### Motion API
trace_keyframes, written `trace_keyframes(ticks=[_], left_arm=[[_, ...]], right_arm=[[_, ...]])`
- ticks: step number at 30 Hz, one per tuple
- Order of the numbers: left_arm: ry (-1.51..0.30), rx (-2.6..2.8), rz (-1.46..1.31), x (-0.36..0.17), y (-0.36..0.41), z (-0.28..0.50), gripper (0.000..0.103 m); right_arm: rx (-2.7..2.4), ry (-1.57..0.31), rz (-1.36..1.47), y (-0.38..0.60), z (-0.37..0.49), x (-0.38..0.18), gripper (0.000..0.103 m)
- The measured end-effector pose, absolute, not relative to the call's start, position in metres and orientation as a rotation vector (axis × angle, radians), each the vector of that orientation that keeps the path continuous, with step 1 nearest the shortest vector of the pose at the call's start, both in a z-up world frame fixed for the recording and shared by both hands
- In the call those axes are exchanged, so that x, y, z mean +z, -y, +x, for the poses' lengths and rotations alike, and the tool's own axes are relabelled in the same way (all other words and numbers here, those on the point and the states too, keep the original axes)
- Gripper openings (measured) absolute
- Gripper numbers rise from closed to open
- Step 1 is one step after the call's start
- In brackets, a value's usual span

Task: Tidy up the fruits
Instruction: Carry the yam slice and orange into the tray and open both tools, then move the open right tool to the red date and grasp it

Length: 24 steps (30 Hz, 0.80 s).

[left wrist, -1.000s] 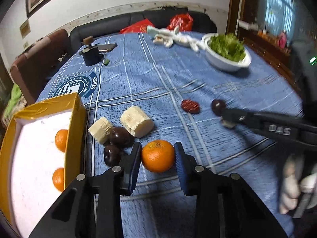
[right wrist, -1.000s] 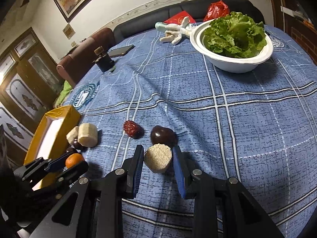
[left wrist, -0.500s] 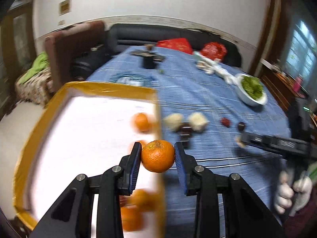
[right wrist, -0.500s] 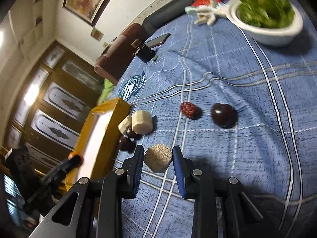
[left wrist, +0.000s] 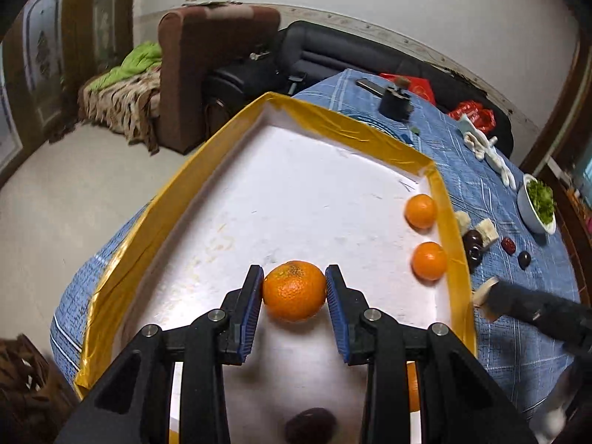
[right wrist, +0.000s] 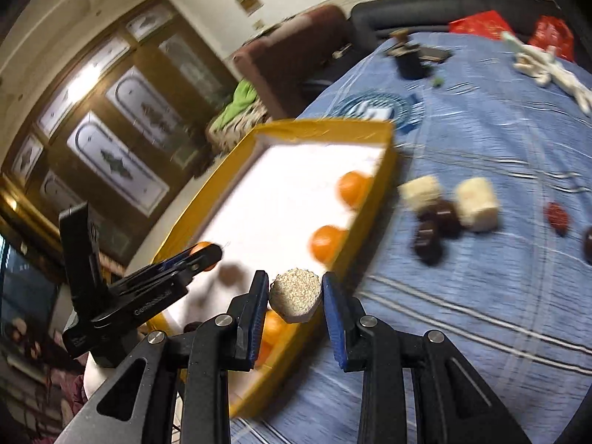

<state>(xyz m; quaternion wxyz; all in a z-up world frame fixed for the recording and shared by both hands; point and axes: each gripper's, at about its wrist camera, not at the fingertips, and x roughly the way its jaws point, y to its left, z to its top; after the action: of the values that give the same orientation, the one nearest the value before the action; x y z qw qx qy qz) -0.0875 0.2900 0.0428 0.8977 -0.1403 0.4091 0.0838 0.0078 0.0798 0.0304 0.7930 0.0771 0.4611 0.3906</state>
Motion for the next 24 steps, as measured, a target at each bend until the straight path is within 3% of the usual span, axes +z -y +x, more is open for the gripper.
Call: trace_keyframes(ticks=[2, 4, 5, 7, 9, 19, 22, 24], left_arm=[[-0.846, 0.170, -0.334, 0.041, -0.298, -0.092, 0.034], [-0.830, 0.160, -0.380, 0.044, -0.305, -0.098, 0.056], [-0.816, 0.161, -0.390, 0.046, -0.307, -0.101, 0.060], [-0.784, 0.150, -0.400, 0.053, -0.308, -0.108, 0.062], [-0.767, 0.135, -0.405, 0.059, -0.307, -0.113, 0.064], [-0.724, 0.048, -0.395, 0.077, -0.281, -0.126, 0.072], [-0.734, 0.008, -0.376, 0.077, -0.265, -0.122, 0.073], [-0.745, -0.015, -0.355, 0.077, -0.253, -0.119, 0.073]], right_arm=[[0.834, -0.993, 0.117, -0.103, 0.007, 0.026, 0.034], [0.806, -0.978, 0.086, -0.114, 0.009, 0.023, 0.034], [0.785, -0.969, 0.078, -0.120, 0.011, 0.022, 0.037], [0.771, -0.967, 0.089, -0.126, 0.018, 0.020, 0.060], [0.765, -0.963, 0.110, -0.124, 0.022, 0.020, 0.067], [0.580, -0.886, 0.124, -0.032, 0.028, 0.038, 0.066], [0.505, -0.897, 0.075, -0.014, 0.036, 0.028, 0.056], [0.474, -0.902, 0.019, -0.015, 0.041, 0.019, 0.056]])
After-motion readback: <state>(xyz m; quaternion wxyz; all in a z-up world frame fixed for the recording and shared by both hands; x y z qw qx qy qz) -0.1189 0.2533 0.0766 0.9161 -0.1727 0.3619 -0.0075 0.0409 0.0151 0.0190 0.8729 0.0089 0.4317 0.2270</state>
